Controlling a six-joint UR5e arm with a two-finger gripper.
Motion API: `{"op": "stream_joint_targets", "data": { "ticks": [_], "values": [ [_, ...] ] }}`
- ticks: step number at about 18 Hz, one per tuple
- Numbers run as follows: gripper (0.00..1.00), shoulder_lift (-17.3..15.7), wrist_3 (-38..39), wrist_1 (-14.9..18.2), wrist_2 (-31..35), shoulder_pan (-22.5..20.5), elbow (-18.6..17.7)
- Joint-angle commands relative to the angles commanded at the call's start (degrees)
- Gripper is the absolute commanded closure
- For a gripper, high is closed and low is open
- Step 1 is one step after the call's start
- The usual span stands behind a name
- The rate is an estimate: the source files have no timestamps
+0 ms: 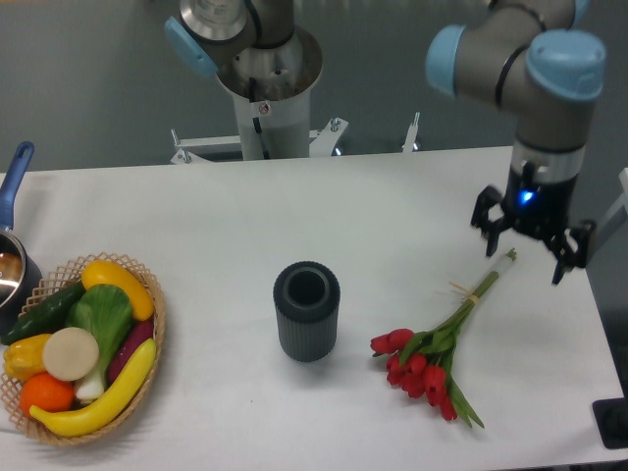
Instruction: Place the flowers on the table
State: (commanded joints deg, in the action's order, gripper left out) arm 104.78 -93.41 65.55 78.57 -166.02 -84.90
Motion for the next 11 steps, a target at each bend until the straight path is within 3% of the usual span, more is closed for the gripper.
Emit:
{"op": "stream_joint_targets", "data": {
  "ticks": [3, 5, 7, 11],
  "values": [
    [0.0, -2.7, -7.0, 2.3, 1.3, -2.9, -1.3],
    [0.0, -4.0, -11.6, 6.3, 1.3, -5.7, -1.1],
    [0.0, -4.7, -16.2, 8.2, 1.3, -7.7, -1.1],
    [0.0, -5.5, -22.2, 9.3, 1.1, -10.6, -1.4]
  ]
}}
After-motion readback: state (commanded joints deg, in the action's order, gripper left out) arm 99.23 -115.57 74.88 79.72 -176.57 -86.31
